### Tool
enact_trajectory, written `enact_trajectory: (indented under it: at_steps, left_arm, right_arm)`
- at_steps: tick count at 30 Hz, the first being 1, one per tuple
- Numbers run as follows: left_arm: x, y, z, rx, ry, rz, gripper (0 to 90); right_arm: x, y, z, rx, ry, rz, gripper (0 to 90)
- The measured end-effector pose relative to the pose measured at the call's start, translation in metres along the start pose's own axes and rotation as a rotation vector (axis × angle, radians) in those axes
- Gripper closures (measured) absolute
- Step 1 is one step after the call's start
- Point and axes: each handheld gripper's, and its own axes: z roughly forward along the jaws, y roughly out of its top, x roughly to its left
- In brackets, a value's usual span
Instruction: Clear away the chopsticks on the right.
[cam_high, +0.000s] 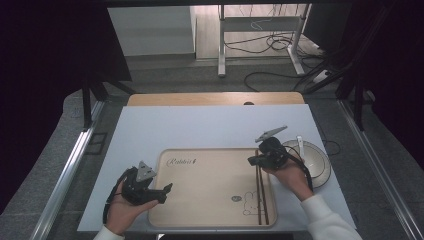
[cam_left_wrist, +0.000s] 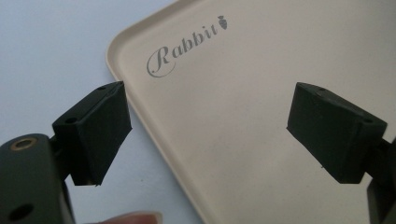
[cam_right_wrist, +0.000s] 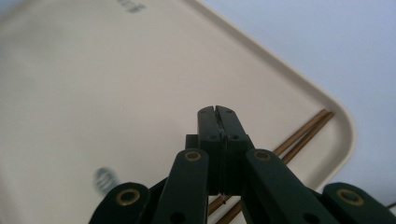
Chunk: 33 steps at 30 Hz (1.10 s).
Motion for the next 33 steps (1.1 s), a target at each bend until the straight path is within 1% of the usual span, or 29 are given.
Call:
enact_trajectory:
  at_steps: [2,3,4,7,8,9,10,13,15,16,19,23,27,29,33]
  left_arm:
    - [-0.001,0.001,0.0,-0.004,0.001,0.002,13.4]
    - [-0.001,0.001,0.0,-0.008,0.002,0.0,13.4]
    - [-0.002,0.001,0.001,-0.007,0.002,0.0,13.4]
    - [-0.002,0.0,0.001,-0.002,0.002,-0.001,13.4]
    - [-0.002,0.0,0.001,-0.002,0.002,-0.003,13.4]
    - [-0.002,-0.001,0.001,-0.004,0.001,-0.007,13.4]
    - [-0.002,-0.001,0.001,-0.005,0.002,-0.006,13.4]
    - [-0.002,-0.002,0.0,-0.005,0.005,-0.005,13.4]
    - [-0.001,-0.002,0.0,-0.006,0.007,-0.008,13.4]
    - [-0.001,-0.002,0.0,-0.007,0.007,-0.009,13.4]
    - [-0.002,-0.002,0.0,-0.008,0.007,-0.006,13.4]
    - [-0.002,-0.002,0.0,-0.011,0.008,-0.006,13.4]
    - [-0.002,-0.002,0.0,-0.012,0.009,-0.005,13.4]
    - [-0.001,-0.002,-0.001,-0.015,0.008,-0.006,13.4]
    - [-0.001,-0.002,-0.001,-0.021,0.01,-0.006,13.4]
  right_arm:
    - [0.004,-0.009,-0.011,-0.034,0.026,-0.005,88.8]
    - [0.006,-0.015,-0.017,-0.052,0.032,-0.012,88.8]
    - [0.008,-0.024,-0.027,-0.079,0.044,-0.018,88.7]
    - [0.009,-0.041,-0.042,-0.128,0.056,-0.029,87.3]
    - [0.01,-0.049,-0.05,-0.154,0.065,-0.023,83.5]
    - [0.011,-0.055,-0.053,-0.17,0.071,-0.021,78.3]
    - [0.012,-0.063,-0.06,-0.189,0.07,-0.025,69.6]
    - [0.016,-0.083,-0.071,-0.23,0.044,-0.032,56.2]
    - [0.017,-0.093,-0.075,-0.244,0.034,-0.014,48.4]
    - [0.017,-0.097,-0.077,-0.25,0.027,-0.005,46.0]
    - [0.016,-0.102,-0.08,-0.256,0.008,0.002,41.6]
    - [0.015,-0.102,-0.078,-0.26,0.001,0.012,38.5]
    - [0.017,-0.101,-0.075,-0.244,0.005,-0.006,36.5]
    - [0.018,-0.101,-0.074,-0.239,-0.003,-0.011,34.6]
    - [0.019,-0.101,-0.075,-0.247,-0.022,-0.015,31.7]
